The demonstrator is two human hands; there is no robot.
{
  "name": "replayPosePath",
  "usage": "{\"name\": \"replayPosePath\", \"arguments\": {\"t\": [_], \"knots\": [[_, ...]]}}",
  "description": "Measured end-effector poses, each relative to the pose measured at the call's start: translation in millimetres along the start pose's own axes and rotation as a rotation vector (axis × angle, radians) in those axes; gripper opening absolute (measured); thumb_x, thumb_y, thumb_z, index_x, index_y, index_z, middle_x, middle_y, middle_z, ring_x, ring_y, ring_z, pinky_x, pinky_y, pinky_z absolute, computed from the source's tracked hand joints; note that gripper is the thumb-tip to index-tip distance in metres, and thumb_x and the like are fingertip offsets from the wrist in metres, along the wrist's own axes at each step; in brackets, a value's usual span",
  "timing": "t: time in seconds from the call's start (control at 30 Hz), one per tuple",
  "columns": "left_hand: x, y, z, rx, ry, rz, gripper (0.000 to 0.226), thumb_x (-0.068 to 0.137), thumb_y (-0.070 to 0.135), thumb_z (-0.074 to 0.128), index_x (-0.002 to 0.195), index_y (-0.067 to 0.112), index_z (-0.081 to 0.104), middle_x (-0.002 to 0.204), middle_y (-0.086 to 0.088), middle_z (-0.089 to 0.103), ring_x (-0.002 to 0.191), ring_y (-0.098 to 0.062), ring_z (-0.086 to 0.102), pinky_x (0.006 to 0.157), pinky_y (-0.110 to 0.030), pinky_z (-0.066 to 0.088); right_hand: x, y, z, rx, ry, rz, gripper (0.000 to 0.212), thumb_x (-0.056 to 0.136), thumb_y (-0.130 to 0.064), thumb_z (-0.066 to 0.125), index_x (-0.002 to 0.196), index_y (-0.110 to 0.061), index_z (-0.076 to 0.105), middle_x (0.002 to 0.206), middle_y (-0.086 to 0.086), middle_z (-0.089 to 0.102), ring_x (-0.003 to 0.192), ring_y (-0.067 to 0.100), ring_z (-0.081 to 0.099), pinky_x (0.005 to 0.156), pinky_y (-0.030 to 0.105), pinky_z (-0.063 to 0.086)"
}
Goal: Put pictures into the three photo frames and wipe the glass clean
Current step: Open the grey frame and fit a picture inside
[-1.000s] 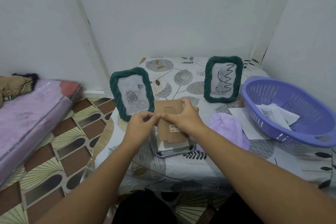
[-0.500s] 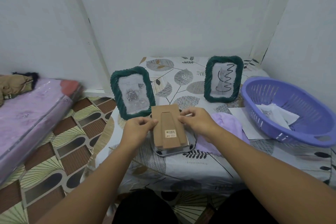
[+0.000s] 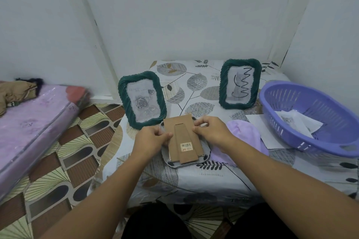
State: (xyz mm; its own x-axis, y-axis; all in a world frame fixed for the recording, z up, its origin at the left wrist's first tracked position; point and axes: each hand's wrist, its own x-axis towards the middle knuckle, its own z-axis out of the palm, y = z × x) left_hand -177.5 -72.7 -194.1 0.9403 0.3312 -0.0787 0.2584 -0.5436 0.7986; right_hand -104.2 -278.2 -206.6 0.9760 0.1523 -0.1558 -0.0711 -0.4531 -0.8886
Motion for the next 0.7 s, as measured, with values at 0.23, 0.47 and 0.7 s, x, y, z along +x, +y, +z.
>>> {"name": "replayPosePath", "arguments": {"t": [0.23,0.47,0.7], "knots": [[-0.8,2.4,-0.8,0.108,0.033,0.055,0.031,0.087,0.038,0.077,0.066,0.016,0.072,0.065,0.003,0.072,0.067,-0.012,0.068,0.069,-0.037,0.058,5.0,5.4,4.7,-0.08,0.018,-0.007,0.01,0.084,-0.031,0.078,0.091,-0.026,0.075,0.087,-0.006,0.074,0.091,0.016,0.07,0.091,0.041,0.057],[1.5,-2.5,2.4,0.182,0.071,0.074,0.031,0.082,0.039,0.081,0.066,0.015,0.07,0.065,0.004,0.069,0.067,-0.011,0.065,0.063,-0.032,0.052,5.1,7.6,6.4,-0.218,0.021,-0.045,0.009,0.083,-0.032,0.077,0.09,-0.028,0.072,0.081,-0.011,0.068,0.092,0.016,0.068,0.089,0.036,0.055],[0.0,-2.0,5.9,0.238,0.113,0.085,0.029,0.076,0.046,0.084,0.073,0.02,0.07,0.075,0.008,0.068,0.076,-0.009,0.063,0.069,-0.032,0.053,2.6,5.4,6.1,-0.26,0.015,-0.068,0.011,0.083,-0.029,0.076,0.093,-0.029,0.071,0.082,-0.01,0.068,0.085,0.01,0.066,0.075,0.026,0.05]]}}
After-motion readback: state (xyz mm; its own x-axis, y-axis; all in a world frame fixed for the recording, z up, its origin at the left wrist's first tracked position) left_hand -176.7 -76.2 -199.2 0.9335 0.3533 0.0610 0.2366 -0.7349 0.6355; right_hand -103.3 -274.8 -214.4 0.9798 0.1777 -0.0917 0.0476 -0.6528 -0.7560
